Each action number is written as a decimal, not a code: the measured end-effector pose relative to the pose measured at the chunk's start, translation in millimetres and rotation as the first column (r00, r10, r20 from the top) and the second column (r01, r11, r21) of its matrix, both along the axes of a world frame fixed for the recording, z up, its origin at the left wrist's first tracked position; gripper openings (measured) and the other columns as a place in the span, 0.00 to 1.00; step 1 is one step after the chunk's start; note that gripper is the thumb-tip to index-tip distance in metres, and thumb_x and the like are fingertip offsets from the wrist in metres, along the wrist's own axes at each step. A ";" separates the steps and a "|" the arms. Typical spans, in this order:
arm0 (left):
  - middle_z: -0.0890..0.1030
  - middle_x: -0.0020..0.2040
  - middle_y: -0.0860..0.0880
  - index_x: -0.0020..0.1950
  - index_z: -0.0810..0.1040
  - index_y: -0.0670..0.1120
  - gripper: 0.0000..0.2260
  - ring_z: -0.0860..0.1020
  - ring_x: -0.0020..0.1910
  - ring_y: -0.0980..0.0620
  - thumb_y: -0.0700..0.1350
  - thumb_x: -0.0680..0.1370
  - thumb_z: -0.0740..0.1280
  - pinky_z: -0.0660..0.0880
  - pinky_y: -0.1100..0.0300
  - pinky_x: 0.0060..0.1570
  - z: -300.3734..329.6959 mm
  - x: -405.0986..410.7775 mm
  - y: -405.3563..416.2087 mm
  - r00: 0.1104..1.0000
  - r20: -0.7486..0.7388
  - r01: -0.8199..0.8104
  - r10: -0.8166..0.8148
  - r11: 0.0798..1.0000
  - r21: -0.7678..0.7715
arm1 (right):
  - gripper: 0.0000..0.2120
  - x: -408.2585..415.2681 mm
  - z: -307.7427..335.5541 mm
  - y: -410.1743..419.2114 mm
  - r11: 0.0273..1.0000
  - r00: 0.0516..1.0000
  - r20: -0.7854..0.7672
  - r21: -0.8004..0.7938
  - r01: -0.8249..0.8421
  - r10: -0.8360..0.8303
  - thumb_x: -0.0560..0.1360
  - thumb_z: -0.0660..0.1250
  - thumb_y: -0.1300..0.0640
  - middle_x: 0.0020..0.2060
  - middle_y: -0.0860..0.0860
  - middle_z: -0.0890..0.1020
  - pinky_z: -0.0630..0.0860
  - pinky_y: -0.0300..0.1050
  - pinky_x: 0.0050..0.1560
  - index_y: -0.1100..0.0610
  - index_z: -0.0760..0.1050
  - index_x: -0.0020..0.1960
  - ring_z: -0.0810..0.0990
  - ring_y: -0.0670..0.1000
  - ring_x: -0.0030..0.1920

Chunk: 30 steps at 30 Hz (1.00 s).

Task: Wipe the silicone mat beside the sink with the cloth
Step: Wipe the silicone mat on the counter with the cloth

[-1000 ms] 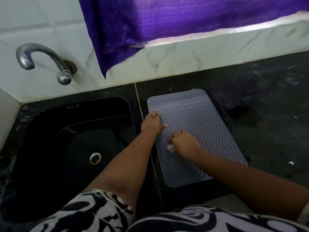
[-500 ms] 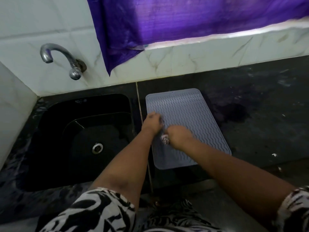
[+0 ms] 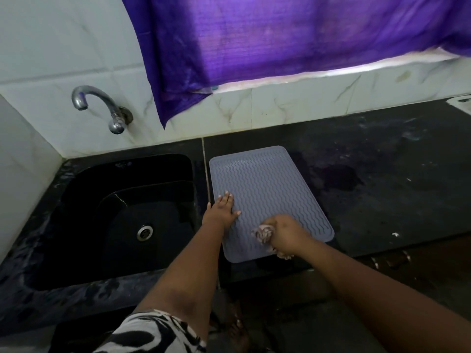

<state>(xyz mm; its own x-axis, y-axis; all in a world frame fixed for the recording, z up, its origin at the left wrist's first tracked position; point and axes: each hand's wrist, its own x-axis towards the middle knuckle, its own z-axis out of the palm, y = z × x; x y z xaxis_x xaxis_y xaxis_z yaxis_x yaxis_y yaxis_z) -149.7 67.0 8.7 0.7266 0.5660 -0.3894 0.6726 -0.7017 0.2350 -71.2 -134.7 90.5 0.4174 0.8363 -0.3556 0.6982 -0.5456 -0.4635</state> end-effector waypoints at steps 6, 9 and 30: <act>0.73 0.69 0.46 0.69 0.71 0.47 0.18 0.70 0.67 0.45 0.52 0.82 0.56 0.66 0.51 0.66 16.6 4.8 12.4 0.972 0.231 -0.078 0.044 0.987 0.141 | 0.05 37.4 11.9 22.9 0.987 0.987 -0.009 0.003 0.163 -0.163 0.74 0.67 0.62 0.43 0.54 0.81 0.78 0.44 0.43 0.57 0.79 0.39 0.79 0.53 0.44; 0.71 0.69 0.45 0.70 0.70 0.45 0.18 0.67 0.69 0.45 0.49 0.82 0.57 0.66 0.51 0.66 27.8 14.9 26.7 0.926 0.354 -0.178 0.129 0.978 0.111 | 0.05 58.8 23.8 51.0 0.974 0.973 -0.043 0.002 0.228 -0.228 0.74 0.69 0.62 0.37 0.53 0.81 0.80 0.44 0.35 0.55 0.78 0.40 0.80 0.52 0.37; 0.41 0.80 0.53 0.80 0.42 0.50 0.26 0.40 0.79 0.49 0.52 0.84 0.47 0.37 0.47 0.75 -25.5 109.8 138.9 0.980 0.171 -0.119 0.104 0.990 0.077 | 0.17 137.8 -61.8 287.4 0.998 0.896 0.443 0.044 -0.052 0.027 0.77 0.60 0.52 0.61 0.54 0.77 0.68 0.52 0.64 0.52 0.74 0.64 0.73 0.58 0.63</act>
